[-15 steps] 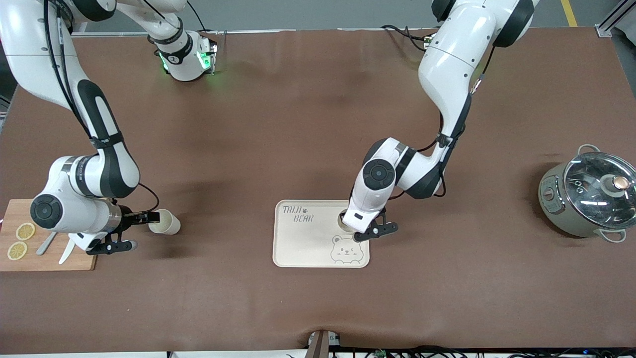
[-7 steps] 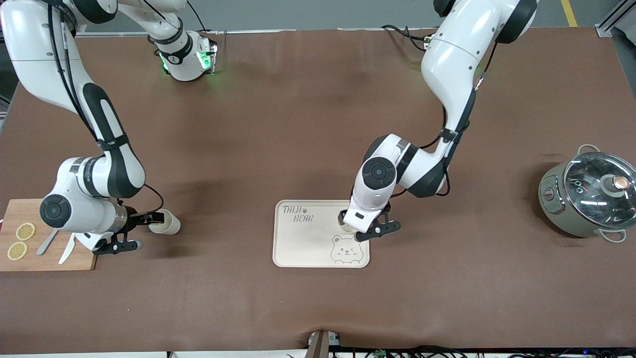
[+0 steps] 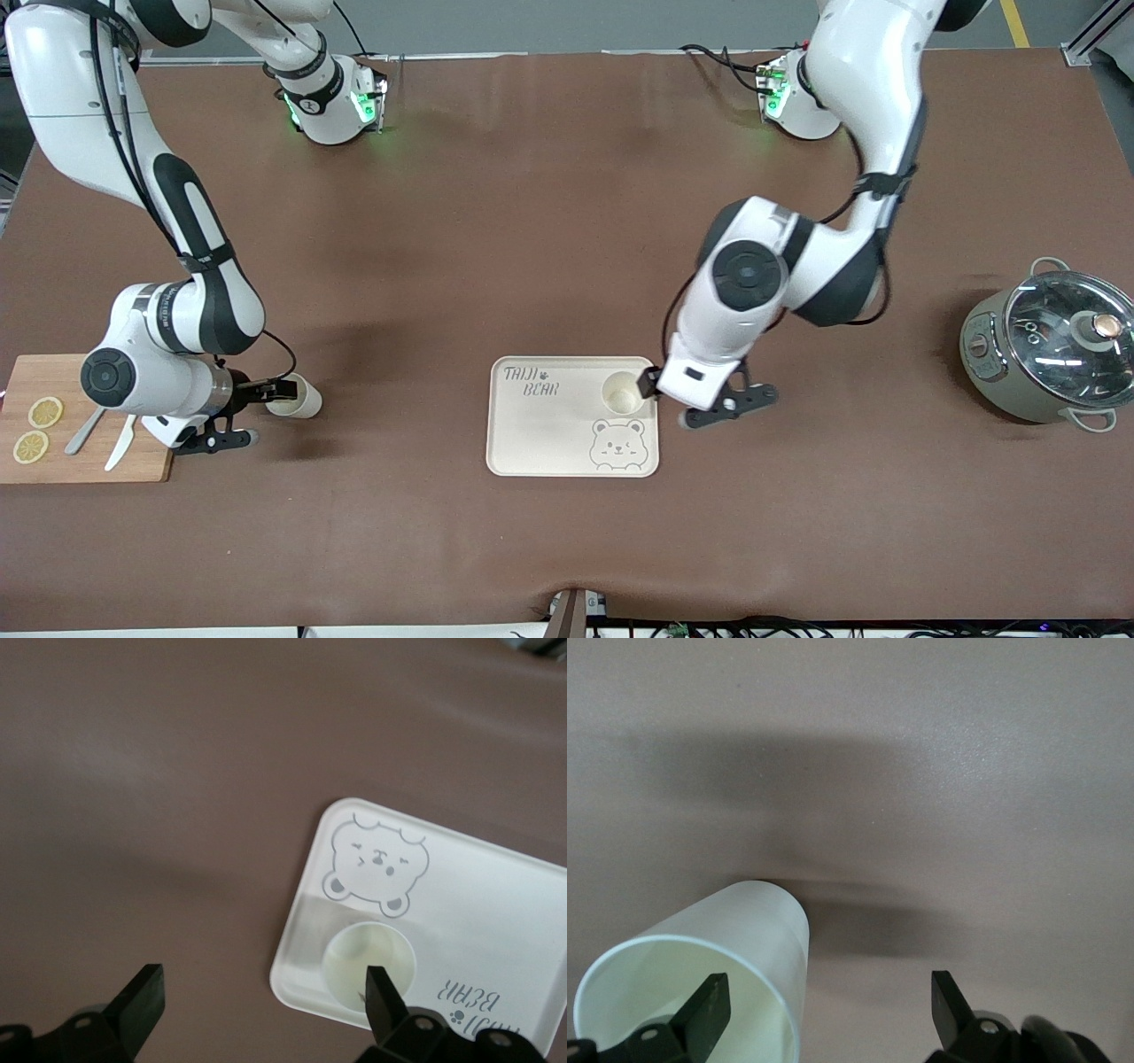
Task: Place white IKEA cup upright on tray with both arms
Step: 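Open the left gripper and withdraw while the right gripper lifts its cup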
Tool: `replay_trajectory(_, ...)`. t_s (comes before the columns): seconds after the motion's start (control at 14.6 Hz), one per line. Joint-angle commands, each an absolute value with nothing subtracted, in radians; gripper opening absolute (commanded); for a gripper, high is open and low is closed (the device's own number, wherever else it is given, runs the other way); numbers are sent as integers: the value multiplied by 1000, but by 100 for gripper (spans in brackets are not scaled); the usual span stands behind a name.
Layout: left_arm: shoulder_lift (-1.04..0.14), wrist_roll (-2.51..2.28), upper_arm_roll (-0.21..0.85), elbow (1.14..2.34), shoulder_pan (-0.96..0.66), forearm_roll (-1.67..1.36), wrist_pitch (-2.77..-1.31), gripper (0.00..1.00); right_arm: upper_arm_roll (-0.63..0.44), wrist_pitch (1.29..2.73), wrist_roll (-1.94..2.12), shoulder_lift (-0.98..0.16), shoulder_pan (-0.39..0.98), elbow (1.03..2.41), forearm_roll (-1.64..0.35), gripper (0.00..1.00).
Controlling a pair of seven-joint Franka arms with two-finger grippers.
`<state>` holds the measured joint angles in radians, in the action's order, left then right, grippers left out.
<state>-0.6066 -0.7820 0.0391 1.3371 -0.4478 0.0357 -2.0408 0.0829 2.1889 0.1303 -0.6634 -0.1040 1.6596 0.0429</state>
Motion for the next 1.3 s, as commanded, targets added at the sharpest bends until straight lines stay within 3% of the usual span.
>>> replay_trajectory(0.0,-554,-668,43,1361,-364,8,-2000,100,87,2201,137,-663,-106,1666,49,100)
replay_trajectory(0.14,-542,-576,43,1362,-298,11,-1970,100,87,2201,137,-663,-107,1666,49,100)
replay_trajectory(0.21,-528,-528,41,1362,-270,9,-1956,100,87,2201,137,-663,-109,1666,49,94)
replay_trajectory(0.34,-508,-427,44,1361,-200,8,-1928,100,87,2200,137,-663,-110,1664,46,74)
replay_trajectory(0.55,-488,-310,46,1361,-117,6,-1910,100,89,2200,133,-663,-109,1664,44,54)
replay_trajectory(0.75,-463,-232,44,1362,-54,6,-1887,100,89,2200,135,-663,-109,1664,44,26)
replay_trajectory(0.96,-424,-166,45,1367,-3,-21,-1859,100,87,2201,135,-663,-106,1664,44,12)
replay_trajectory(1.03,-408,-158,43,1367,3,-28,-1858,100,87,2200,135,-661,-106,1664,44,3)
replay_trajectory(1.23,-364,-83,41,1376,2,-26,-1812,100,89,2191,130,-660,-101,1660,44,0)
